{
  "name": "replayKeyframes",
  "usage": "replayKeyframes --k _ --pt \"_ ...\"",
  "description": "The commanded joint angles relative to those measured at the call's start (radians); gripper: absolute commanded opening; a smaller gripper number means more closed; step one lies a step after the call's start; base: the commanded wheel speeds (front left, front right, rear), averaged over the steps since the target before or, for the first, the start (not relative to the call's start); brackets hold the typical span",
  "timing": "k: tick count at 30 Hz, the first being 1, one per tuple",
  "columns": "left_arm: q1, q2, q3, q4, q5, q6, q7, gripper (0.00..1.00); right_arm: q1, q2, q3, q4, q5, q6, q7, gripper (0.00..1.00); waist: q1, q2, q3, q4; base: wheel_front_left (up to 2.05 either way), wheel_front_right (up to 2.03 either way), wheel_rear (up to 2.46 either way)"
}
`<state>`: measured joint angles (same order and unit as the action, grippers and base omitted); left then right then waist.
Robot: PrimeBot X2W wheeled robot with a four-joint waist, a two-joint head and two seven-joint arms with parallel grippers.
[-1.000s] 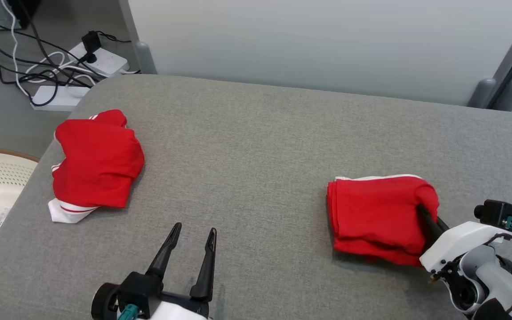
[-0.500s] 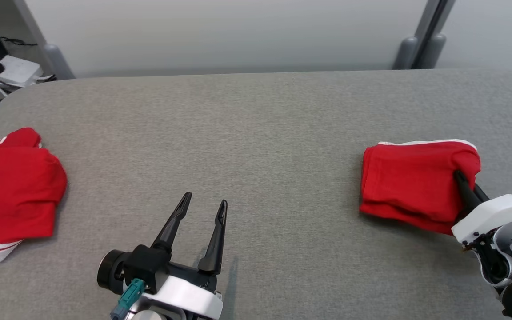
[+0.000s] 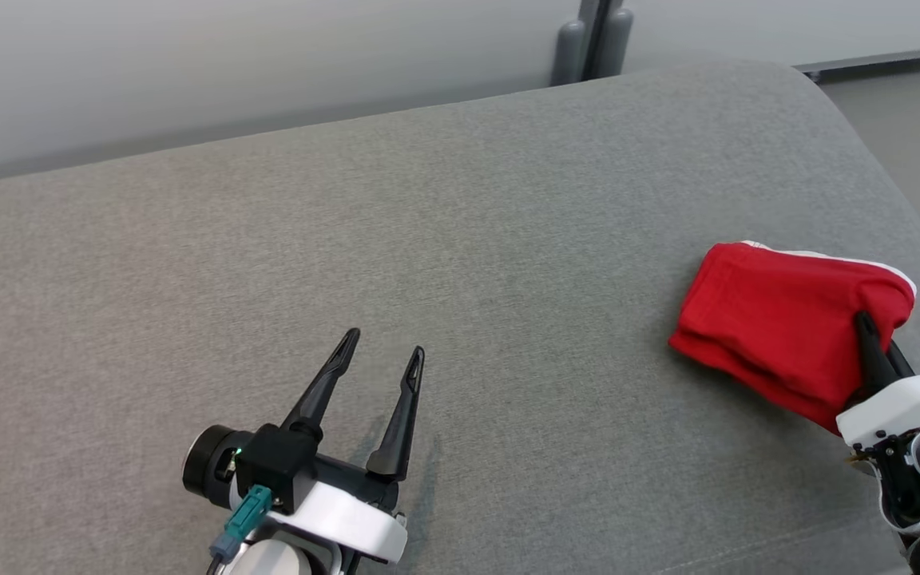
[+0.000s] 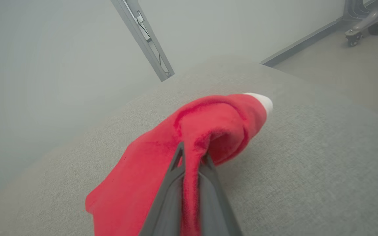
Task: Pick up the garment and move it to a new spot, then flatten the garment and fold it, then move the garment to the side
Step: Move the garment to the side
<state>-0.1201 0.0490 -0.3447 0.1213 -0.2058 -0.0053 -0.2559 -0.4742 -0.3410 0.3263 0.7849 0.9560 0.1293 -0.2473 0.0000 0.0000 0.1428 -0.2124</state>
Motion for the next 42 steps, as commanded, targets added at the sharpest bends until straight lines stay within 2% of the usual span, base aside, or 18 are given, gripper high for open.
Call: replayKeyframes --k 1,12,17,21,27,32,42 --pt "-0.053 0.001 0.027 -0.020 0.022 -0.010 -0.006 1.00 0.027 -0.005 -0.013 -0.030 -0.021 0.001 -0.014 0.00 0.0000 0.0000 0.010 -0.047 0.00 0.00 0.00" --pt "-0.060 0.001 0.023 -0.010 0.055 -0.034 -0.006 1.00 0.109 0.050 -0.121 -0.051 -0.060 0.001 -0.014 0.00 0.0000 0.0000 0.026 -0.146 0.00 0.00 0.00" --pt "-0.062 0.001 0.021 -0.004 0.065 -0.043 -0.006 1.00 0.115 0.064 -0.151 -0.061 -0.057 0.001 -0.014 0.00 0.0000 0.0000 0.031 -0.161 0.00 0.00 0.00" --pt "-0.064 0.001 0.022 -0.003 0.063 -0.045 -0.006 1.00 0.086 0.089 -0.224 -0.101 -0.002 0.001 -0.014 0.00 0.0000 0.0000 0.045 -0.168 0.00 0.00 0.00" --pt "-0.072 0.001 0.004 -0.002 0.071 -0.060 -0.006 1.00 -0.003 0.098 -0.277 -0.161 0.018 0.001 -0.014 0.00 0.0000 0.0000 0.078 -0.155 0.00 0.00 0.00" --pt "-0.116 0.001 -0.032 -0.031 0.088 -0.073 -0.006 1.00 -0.121 0.088 -0.333 -0.169 -0.001 0.001 -0.014 0.00 0.0000 0.0000 0.128 -0.118 0.00 0.00 0.00" --pt "-0.247 0.017 -0.079 -0.146 0.133 -0.090 0.035 1.00 -0.422 0.046 -0.389 0.009 -0.065 0.001 -0.014 0.00 0.0000 0.0000 0.282 -0.017 0.00 0.00 0.00"
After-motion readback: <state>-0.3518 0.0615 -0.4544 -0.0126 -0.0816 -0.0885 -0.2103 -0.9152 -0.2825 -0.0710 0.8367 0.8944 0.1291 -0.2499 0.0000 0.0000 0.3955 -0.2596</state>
